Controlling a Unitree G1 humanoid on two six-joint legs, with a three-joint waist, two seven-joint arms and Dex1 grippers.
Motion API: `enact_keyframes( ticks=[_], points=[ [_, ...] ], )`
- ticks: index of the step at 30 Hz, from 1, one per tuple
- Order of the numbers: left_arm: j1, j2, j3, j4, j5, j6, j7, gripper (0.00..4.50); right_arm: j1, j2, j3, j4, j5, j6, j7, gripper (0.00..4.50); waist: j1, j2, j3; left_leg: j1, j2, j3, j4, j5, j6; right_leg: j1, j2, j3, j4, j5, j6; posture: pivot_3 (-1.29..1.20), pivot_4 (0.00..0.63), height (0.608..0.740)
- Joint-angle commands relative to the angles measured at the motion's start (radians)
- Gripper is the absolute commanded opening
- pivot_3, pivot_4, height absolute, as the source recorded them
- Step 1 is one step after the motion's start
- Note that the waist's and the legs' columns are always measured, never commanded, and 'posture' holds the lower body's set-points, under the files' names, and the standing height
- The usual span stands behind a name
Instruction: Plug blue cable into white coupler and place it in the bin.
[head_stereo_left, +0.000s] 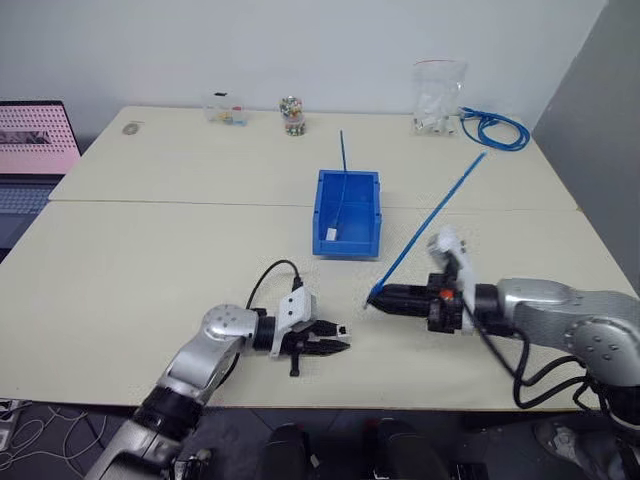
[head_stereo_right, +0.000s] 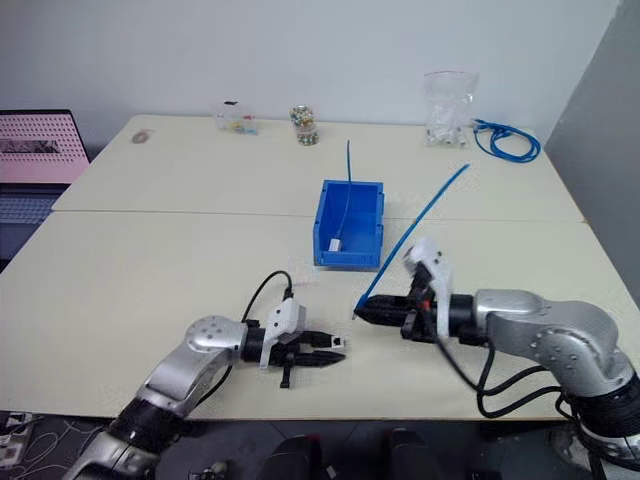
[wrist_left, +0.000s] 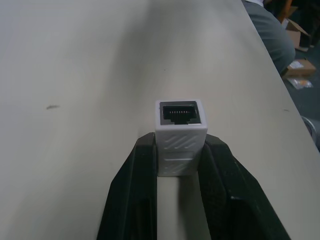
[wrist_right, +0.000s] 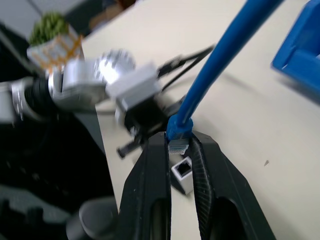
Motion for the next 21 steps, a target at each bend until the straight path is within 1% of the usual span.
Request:
enact_keyframes(
  ticks=[1,5,10,14,21],
  points=[
    [-0.031,-0.01,-0.024,0.079,0.033,-0.068,-0.056,0.79,0.008,-0.038,0.119,-0.006,-0.256,-0.16,0.148,0.28,0.0,0.0,0.0,0.0,0.0,0.0,0.0,0.0,0.0,0.0,0.0,0.0,0.0,0.0,0.0,0.0,0.15,0.74],
    [-0.055,-0.016,-0.026,0.113,0.038,-0.1,-0.084,0.79,0.014,0.0,0.176,0.06,-0.403,-0.264,0.212,0.28,-0.004,0.0,0.0,0.0,0.0,0.001,0.001,0.0,0.0,0.0,-0.001,0.001,0.0,0.0,0.001,0.0,0.15,0.74],
    [-0.069,-0.018,-0.019,0.14,0.044,-0.12,-0.095,0.79,0.002,0.065,0.191,0.12,-0.505,-0.325,0.25,0.28,-0.004,0.0,0.0,0.001,0.0,0.0,0.001,0.0,0.0,0.0,0.0,0.0,0.002,0.0,0.001,0.0,0.15,0.74],
    [-0.069,-0.017,-0.015,0.149,0.046,-0.129,-0.098,0.79,0.003,0.11,0.188,0.134,-0.546,-0.338,0.274,0.28,-0.005,0.0,0.0,0.001,0.0,0.0,0.001,0.0,0.0,0.0,0.0,0.0,0.002,0.0,0.001,0.0,0.15,0.74],
    [-0.058,-0.017,-0.016,0.145,0.049,-0.136,-0.093,0.79,0.011,0.14,0.202,0.147,-0.601,-0.34,0.326,0.28,-0.005,0.0,0.0,0.001,0.0,0.0,0.001,0.0,0.0,0.0,0.0,0.0,0.002,0.0,0.001,0.0,0.15,0.74]
  ],
)
